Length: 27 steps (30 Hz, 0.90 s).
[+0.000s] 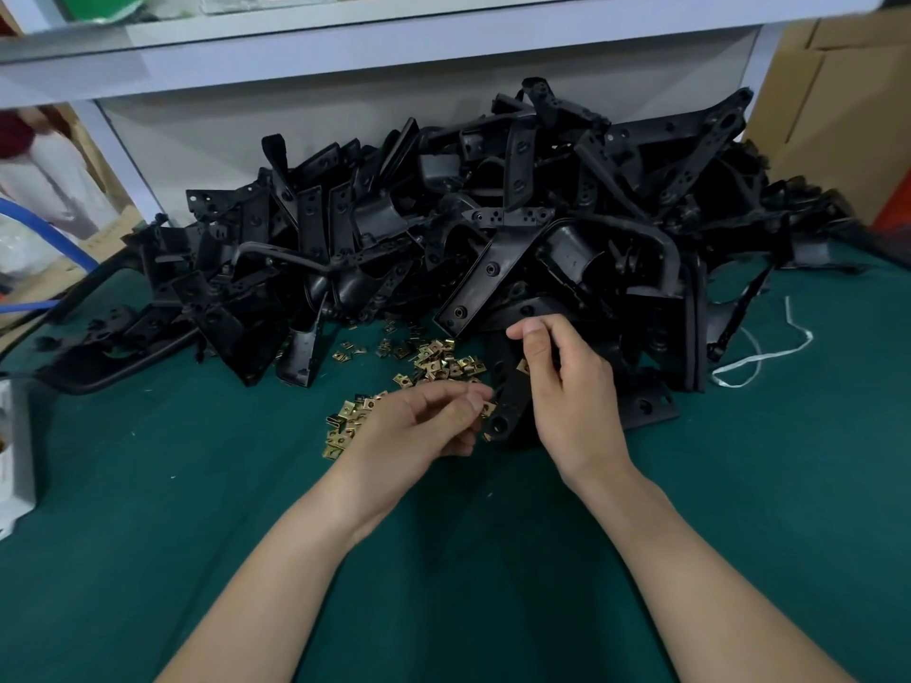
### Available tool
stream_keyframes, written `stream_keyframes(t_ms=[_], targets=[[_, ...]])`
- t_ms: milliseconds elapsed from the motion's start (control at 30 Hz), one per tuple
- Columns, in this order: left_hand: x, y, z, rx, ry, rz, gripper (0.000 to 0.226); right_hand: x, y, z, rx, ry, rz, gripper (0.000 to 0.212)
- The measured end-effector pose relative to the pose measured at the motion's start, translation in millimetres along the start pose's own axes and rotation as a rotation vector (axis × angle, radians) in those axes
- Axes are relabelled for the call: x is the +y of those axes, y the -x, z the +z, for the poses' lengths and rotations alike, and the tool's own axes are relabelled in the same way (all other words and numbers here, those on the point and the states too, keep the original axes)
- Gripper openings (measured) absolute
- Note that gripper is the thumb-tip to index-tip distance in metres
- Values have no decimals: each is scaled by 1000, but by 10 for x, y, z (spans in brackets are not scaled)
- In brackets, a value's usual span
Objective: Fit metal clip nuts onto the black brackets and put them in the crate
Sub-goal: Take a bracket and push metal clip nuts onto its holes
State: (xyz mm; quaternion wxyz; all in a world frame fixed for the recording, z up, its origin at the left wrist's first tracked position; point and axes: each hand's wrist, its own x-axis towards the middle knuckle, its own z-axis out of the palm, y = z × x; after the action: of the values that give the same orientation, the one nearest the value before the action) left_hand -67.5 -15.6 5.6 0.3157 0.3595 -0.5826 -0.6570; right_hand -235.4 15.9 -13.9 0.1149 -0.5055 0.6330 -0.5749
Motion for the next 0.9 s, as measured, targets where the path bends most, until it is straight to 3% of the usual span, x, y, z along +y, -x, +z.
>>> stream_keyframes(t_ms=[700,900], targets=[[-33,7,30,3,-52,24,19,-6,11,34,-4,40,-8,31],[-45,62,156,127,-285,167,16,-42,55,58,45,82,-26,39]])
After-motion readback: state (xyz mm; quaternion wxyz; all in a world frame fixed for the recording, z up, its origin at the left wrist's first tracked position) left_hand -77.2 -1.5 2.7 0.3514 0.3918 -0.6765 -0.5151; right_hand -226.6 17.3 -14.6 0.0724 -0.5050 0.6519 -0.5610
